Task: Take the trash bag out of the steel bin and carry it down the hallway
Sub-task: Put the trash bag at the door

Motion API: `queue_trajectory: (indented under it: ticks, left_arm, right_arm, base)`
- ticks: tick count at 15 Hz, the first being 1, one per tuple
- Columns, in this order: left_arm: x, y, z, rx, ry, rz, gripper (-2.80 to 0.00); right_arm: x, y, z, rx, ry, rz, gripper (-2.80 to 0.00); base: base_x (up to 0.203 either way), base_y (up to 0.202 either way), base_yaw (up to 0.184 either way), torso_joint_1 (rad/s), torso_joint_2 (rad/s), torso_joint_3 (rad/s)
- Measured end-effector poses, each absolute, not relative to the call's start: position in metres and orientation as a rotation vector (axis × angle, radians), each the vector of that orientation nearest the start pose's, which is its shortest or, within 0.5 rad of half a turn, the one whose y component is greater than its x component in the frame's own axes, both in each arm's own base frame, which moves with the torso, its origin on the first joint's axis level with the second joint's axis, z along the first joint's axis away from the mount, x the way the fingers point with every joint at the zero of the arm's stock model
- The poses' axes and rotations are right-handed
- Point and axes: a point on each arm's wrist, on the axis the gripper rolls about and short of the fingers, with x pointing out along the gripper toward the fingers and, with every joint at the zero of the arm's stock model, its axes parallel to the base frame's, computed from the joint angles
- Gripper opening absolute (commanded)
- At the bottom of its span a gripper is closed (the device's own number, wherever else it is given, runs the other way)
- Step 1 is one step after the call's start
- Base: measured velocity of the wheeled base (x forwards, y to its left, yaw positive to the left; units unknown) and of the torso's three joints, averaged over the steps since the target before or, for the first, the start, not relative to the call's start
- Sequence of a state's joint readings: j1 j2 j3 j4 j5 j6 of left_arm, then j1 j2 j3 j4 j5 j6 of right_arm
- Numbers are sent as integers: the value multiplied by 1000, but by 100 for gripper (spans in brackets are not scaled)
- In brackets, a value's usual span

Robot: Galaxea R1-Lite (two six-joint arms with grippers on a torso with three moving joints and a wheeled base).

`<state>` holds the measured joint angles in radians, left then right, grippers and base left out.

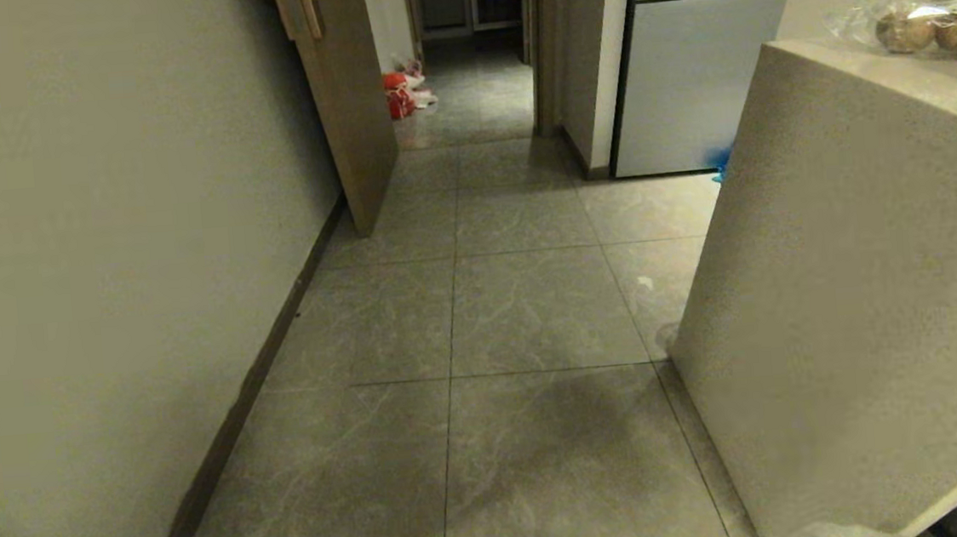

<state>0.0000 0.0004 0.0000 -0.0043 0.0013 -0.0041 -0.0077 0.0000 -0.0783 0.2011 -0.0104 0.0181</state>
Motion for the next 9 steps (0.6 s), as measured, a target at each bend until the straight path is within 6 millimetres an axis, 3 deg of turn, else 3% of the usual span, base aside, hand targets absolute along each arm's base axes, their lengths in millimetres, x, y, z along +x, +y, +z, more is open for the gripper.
queue_trajectory:
  ticks: [9]
  left_arm:
    - [-23, 0, 76, -5, -4, 1, -280]
  right_arm:
    - [-30, 0, 76, 18, 123, -20, -280]
  base:
    - [189, 0, 2, 2, 4, 2]
